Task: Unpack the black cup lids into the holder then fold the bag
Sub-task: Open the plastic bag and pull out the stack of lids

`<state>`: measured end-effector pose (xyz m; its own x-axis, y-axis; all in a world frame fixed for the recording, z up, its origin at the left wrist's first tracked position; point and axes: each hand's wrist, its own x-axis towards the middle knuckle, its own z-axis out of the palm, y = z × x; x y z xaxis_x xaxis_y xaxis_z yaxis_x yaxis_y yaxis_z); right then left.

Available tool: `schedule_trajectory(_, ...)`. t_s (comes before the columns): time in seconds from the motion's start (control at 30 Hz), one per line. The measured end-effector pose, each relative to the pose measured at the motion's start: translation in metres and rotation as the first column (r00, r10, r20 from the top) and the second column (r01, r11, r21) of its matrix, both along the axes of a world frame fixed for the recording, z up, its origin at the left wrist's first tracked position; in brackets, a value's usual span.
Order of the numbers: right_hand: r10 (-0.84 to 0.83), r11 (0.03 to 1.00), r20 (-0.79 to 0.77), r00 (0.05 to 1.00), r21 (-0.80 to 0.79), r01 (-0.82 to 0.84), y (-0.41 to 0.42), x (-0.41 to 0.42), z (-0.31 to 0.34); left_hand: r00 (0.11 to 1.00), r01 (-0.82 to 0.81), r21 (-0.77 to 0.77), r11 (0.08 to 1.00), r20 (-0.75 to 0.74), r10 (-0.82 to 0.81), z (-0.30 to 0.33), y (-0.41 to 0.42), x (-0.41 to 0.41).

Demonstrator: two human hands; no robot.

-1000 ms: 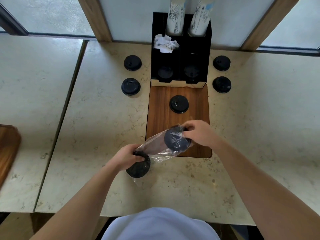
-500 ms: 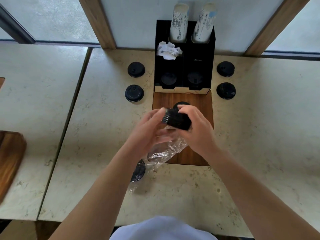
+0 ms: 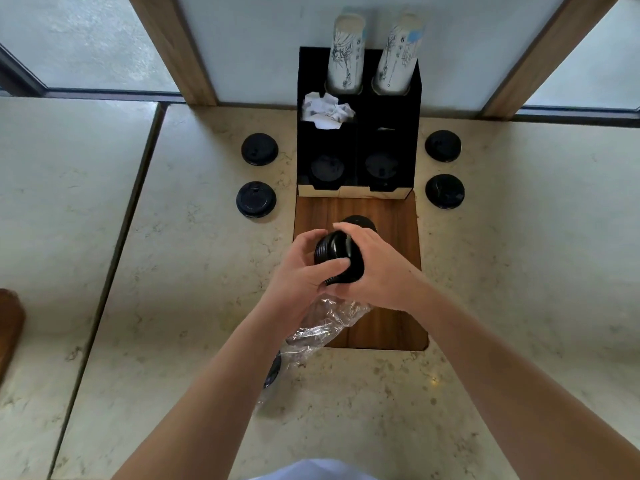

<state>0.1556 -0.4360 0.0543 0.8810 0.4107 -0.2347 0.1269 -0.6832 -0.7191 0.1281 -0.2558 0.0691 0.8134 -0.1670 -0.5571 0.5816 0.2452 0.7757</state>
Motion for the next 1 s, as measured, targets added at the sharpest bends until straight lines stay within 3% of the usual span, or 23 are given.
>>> schedule_trajectory(0.17,0.031,0.999,0.004,1.0,-0.034,-0.031,0.006,0.058,0.004,0.992,-0.129,-0.115,0.985,-0.016,0.128,-0.005,0.002,0.033)
schedule_trajectory(0.2,0.005,0.998,0.012,1.0,-0.063,-0.005,0.007,0.072,0.004,0.994,-0.109,-0.036,0.993,0.008,0.11,-0.009,0.006,0.035)
schedule_trajectory(0.23,-0.029,0.994,0.013,0.999,-0.104,0.031,0.007,0.086,0.001,0.997,-0.069,0.137,0.988,0.047,0.063,-0.014,0.013,0.033)
schedule_trajectory(0.27,-0.066,0.985,0.014,0.998,-0.158,0.067,0.008,0.1,-0.001,0.998,-0.002,0.374,0.927,0.064,-0.023,-0.021,0.025,0.024)
schedule_trajectory(0.33,-0.123,0.942,0.057,0.991,-0.306,0.134,0.009,0.128,-0.009,0.986,0.134,0.722,0.679,-0.032,-0.161,-0.043,0.057,-0.009)
schedule_trajectory(0.5,-0.093,0.83,0.214,0.972,-0.522,0.195,0.024,0.188,-0.026,0.917,0.393,0.85,0.351,-0.334,-0.218,-0.087,0.126,-0.09)
schedule_trajectory(0.6,-0.033,0.775,0.226,0.973,-0.609,0.168,0.037,0.21,-0.034,0.854,0.503,0.82,0.274,-0.422,-0.306,-0.1,0.137,-0.1)
schedule_trajectory(0.7,0.019,0.722,0.255,0.967,-0.672,0.163,0.042,0.218,-0.04,0.841,0.537,0.748,0.39,-0.434,-0.324,-0.103,0.125,-0.096)
schedule_trajectory(0.83,-0.013,0.741,0.289,0.957,-0.64,0.203,0.036,0.219,-0.042,0.879,0.474,0.663,0.58,-0.396,-0.266,-0.108,0.112,-0.086)
schedule_trajectory(0.93,0.001,0.772,0.293,0.956,-0.609,0.185,0.032,0.221,-0.036,0.932,0.297,0.556,0.777,-0.347,-0.108,-0.112,0.111,-0.077)
schedule_trajectory(1.0,0.101,0.779,0.248,0.963,-0.623,0.079,0.032,0.225,-0.032,0.939,0.15,0.446,0.883,-0.344,0.014,-0.113,0.111,-0.065)
